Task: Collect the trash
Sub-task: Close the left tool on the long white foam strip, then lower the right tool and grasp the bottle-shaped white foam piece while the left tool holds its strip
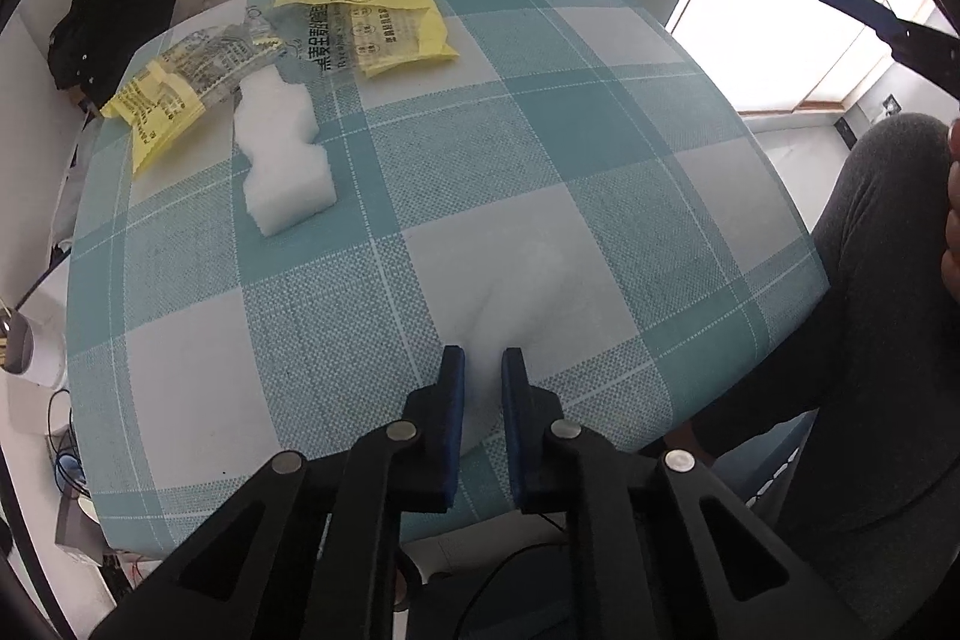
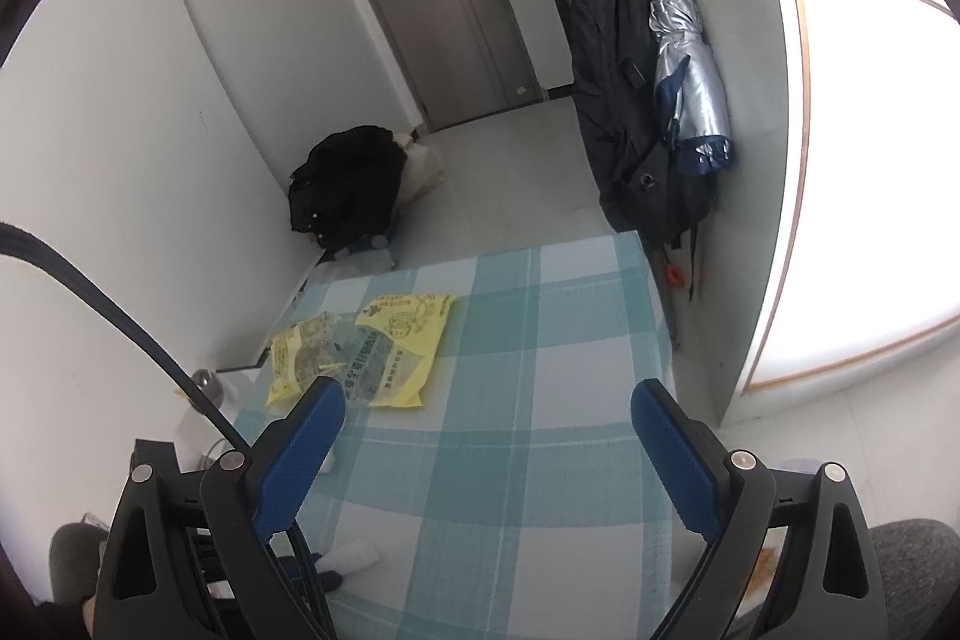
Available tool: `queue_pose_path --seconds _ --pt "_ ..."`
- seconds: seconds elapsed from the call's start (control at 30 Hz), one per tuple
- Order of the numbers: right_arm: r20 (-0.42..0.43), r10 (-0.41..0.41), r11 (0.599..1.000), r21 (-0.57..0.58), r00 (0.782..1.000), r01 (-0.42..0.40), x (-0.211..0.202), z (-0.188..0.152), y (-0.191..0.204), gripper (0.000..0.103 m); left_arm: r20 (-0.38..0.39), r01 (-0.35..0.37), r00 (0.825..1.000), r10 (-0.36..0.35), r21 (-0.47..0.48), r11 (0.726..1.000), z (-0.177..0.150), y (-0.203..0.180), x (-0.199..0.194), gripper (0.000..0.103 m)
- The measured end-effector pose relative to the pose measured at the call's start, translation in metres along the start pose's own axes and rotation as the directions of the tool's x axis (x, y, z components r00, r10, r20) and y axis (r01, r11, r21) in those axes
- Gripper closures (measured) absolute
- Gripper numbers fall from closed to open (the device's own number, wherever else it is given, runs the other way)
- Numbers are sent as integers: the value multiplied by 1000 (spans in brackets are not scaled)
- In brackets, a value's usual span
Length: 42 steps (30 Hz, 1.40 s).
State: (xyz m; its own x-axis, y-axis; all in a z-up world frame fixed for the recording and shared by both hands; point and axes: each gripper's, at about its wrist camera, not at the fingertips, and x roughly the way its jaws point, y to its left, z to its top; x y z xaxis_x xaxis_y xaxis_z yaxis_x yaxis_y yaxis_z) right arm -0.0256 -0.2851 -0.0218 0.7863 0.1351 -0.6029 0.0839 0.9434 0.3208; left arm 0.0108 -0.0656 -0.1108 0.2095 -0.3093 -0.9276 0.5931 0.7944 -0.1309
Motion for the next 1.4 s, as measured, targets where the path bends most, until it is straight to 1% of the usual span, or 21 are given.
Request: queue_pose_path --seconds 0.03,0.17,0.23,0.3,0.4,0.5,0.6,0.7,0.8,0.9,1.03,1.1,1.13,1.2,1.23,1.3,1.4 --pt "-4 -3 1000 -5 1000 3 1 -1 1 6 -1 6 1000 -6 -10 1000 0 1 -1 98" --pt "-24 -11 1000 -11 1000 11 5 -3 3 6 14 -12 1000 13 -37 999 -1 4 -3 99" --pt "-37 -16 1000 -3 999 16 8 -4 1 6 -2 8 1000 -8 -66 998 -1 9 -3 99" --pt "-50 -22 1000 6 999 22 11 -5 1 6 5 45 999 -45 -101 994 -2 15 -5 99" --pt "-73 -29 999 15 997 30 17 -7 1 6 49 58 997 -53 -115 992 -1 21 -14 99" --pt "-84 -46 999 -5 995 45 24 -8 6 6 100 75 993 -62 -134 988 1 28 -25 99" --pt "-93 -49 999 -29 994 46 30 -9 12 6 145 72 988 -49 -160 984 1 38 -35 99" --pt "-116 -56 997 -54 992 50 39 -12 18 6 191 93 980 -52 -215 972 2 53 -44 99" --pt "-148 -62 996 -75 987 52 48 -17 23 6 249 98 968 -33 -252 963 3 68 -57 99" --pt "-187 -55 995 -98 981 37 58 -22 29 6 307 114 951 -23 -282 953 5 77 -68 99" --pt "-229 -59 989 -144 972 26 69 -27 41 6 370 106 929 20 -317 942 5 92 -81 99" --pt "-245 -52 987 -160 968 13 75 -28 46 7 395 80 917 60 -328 941 6 97 -82 99" --pt "-253 -45 988 -157 966 5 78 -28 49 7 399 69 914 75 -334 940 6 100 -82 99" --pt "-271 -19 991 -130 963 -17 86 -28 53 7 419 91 905 70 -354 931 6 109 -83 99" --pt "-289 7 993 -111 957 -41 92 -28 57 7 427 101 902 70 -366 925 5 114 -85 99" --pt "-305 40 994 -89 951 -70 102 -27 66 7 436 106 897 78 -383 918 2 121 -89 99" --pt "-311 67 988 -113 948 -107 118 -28 92 9 448 111 890 89 -401 909 -2 126 -93 99"
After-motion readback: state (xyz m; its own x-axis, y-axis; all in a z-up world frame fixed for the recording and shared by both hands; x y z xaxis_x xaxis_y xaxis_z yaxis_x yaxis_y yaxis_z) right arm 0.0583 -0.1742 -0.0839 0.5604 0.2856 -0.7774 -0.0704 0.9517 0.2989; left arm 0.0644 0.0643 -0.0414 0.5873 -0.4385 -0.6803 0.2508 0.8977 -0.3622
